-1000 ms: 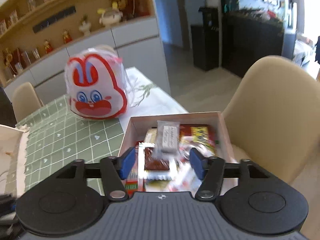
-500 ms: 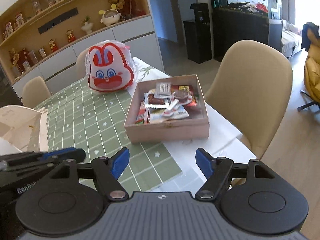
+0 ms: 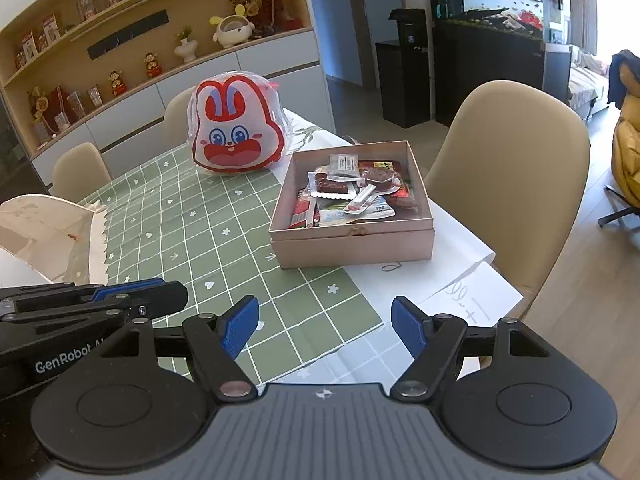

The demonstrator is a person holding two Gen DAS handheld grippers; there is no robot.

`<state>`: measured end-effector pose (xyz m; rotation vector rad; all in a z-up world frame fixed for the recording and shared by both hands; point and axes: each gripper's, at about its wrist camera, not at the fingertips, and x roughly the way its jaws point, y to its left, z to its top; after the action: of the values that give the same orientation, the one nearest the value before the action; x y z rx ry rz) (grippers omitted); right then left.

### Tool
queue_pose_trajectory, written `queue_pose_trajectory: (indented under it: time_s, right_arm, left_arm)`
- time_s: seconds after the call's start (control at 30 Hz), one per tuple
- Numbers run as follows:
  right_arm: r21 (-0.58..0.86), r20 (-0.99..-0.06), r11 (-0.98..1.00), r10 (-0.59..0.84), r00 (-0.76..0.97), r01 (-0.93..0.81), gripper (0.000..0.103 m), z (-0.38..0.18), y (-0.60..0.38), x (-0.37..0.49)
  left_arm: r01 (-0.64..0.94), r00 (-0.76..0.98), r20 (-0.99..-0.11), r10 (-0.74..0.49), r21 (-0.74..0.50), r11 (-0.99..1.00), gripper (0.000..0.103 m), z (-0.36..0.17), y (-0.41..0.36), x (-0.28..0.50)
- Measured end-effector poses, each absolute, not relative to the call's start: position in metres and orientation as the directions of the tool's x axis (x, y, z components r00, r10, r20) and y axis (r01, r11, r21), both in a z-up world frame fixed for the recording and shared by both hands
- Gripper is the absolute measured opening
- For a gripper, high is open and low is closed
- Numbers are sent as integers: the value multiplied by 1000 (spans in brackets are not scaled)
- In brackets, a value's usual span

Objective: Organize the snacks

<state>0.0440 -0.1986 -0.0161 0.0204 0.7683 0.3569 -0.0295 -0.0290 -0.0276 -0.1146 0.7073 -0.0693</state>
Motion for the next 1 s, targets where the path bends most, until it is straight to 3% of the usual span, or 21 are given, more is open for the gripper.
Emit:
queue_pose_trajectory:
  time_s: [1.0]
  right_arm:
    - [138,-688,947,303,659,-291,74,-18,-196,44]
  left_arm:
    - [40,743,-658,-123,-139,989,17,-32,-27,-28]
